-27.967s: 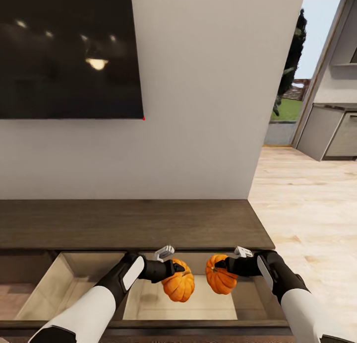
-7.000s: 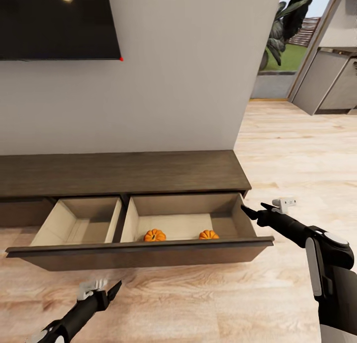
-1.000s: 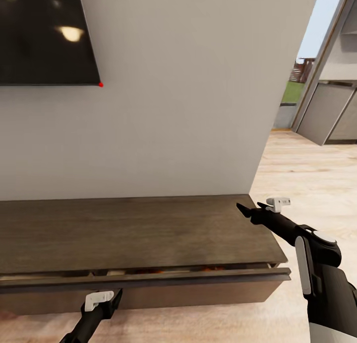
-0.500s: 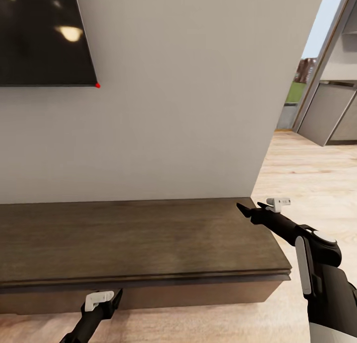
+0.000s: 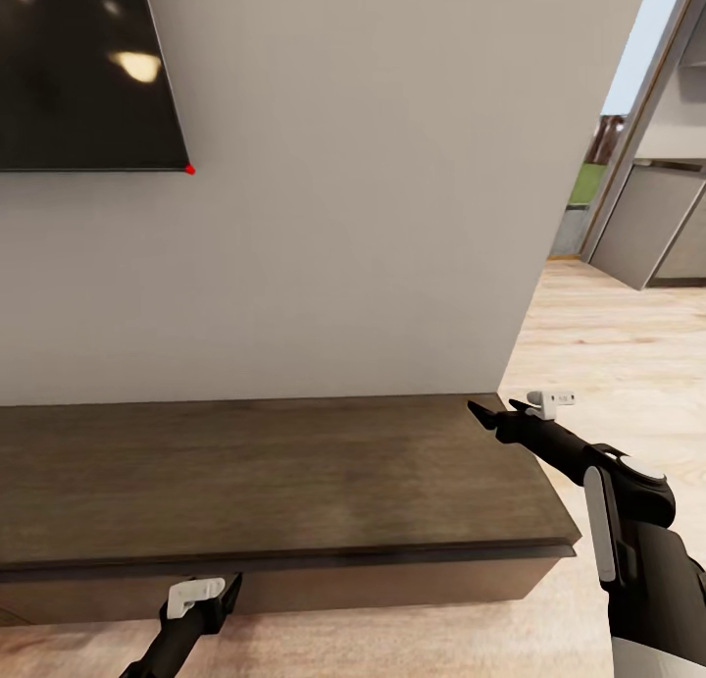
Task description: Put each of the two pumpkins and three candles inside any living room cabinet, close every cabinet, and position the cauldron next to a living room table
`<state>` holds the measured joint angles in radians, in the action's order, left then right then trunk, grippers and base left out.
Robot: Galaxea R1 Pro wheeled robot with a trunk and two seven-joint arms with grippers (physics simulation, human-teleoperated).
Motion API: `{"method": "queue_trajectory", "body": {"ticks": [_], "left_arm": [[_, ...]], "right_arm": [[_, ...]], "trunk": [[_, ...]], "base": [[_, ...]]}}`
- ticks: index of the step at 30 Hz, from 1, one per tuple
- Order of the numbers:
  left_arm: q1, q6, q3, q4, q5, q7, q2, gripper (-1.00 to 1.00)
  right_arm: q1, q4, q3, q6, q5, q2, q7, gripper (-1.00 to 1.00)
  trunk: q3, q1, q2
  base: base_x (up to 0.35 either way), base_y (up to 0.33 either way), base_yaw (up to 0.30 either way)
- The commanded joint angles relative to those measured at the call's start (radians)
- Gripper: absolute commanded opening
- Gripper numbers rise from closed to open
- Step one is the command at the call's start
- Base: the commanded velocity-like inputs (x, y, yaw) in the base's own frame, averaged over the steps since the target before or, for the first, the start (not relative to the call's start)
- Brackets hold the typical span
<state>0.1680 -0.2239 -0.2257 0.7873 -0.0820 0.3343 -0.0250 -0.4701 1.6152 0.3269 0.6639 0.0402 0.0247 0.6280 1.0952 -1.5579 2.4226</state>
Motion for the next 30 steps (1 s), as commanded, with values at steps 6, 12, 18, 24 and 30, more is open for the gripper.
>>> {"method": "queue_trajectory", "body": {"ticks": [6,12,18,24,30], "left_arm": [[0.007,0.0,0.0,0.0,-0.01,0.008,0.0,1.0],[0.007,0.0,0.001,0.0,-0.011,0.009,0.0,1.0],[0.007,0.001,0.002,0.0,-0.012,0.01,-0.001,1.0],[0.007,0.003,0.004,0.0,-0.012,0.016,-0.001,1.0],[0.007,0.003,0.005,0.0,-0.014,0.019,-0.001,1.0]], "right_arm": [[-0.001,0.001,0.002,0.005,0.004,0.0,0.007,1.0],[0.003,0.0,0.001,0.007,0.004,0.0,0.007,1.0],[0.008,0.0,0.001,0.0,0.004,-0.002,0.007,1.0],[0.008,0.0,0.003,-0.005,0.004,0.0,0.096,1.0],[0.012,0.0,0.045,-0.007,0.004,-0.001,0.172,1.0]], "trunk": [[0.001,0.0,0.0],[0.001,0.0,0.0],[0.001,0.0,0.0],[0.001,0.0,0.0],[0.001,0.0,0.0]], "base": [[-0.072,0.0,0.0],[-0.284,0.0,0.0],[-0.325,0.0,0.0],[-0.329,0.0,0.0],[-0.33,0.0,0.0]]}}
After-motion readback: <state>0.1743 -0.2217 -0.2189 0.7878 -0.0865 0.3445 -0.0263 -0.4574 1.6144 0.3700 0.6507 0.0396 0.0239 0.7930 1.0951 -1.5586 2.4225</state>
